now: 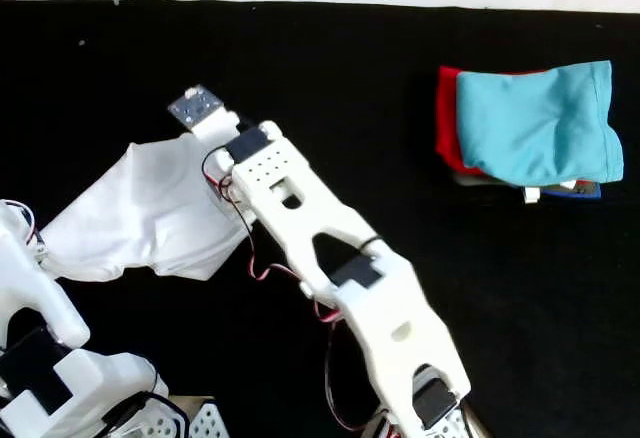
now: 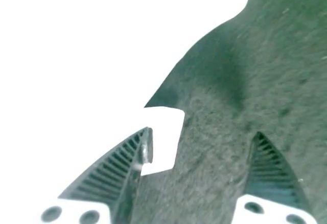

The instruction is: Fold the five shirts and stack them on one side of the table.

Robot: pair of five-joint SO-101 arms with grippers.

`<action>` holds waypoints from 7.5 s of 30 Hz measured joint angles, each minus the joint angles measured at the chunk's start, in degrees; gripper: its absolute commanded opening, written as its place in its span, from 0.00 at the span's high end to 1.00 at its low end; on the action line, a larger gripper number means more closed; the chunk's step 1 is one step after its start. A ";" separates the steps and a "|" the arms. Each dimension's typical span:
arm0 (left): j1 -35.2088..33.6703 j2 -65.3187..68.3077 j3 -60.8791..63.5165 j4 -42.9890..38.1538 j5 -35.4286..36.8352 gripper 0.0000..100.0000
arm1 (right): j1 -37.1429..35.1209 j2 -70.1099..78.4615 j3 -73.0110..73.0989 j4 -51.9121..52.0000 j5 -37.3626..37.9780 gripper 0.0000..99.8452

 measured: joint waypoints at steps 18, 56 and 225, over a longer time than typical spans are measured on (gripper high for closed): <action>0.00 0.00 0.00 0.00 0.00 0.99 | -3.78 20.75 -33.05 17.41 0.00 0.74; 17.93 0.00 -24.79 37.80 10.11 0.79 | 20.04 4.84 -43.43 26.11 3.52 0.99; 31.21 -22.59 -79.12 49.58 5.89 0.99 | 37.36 -52.04 -57.85 13.27 15.74 0.99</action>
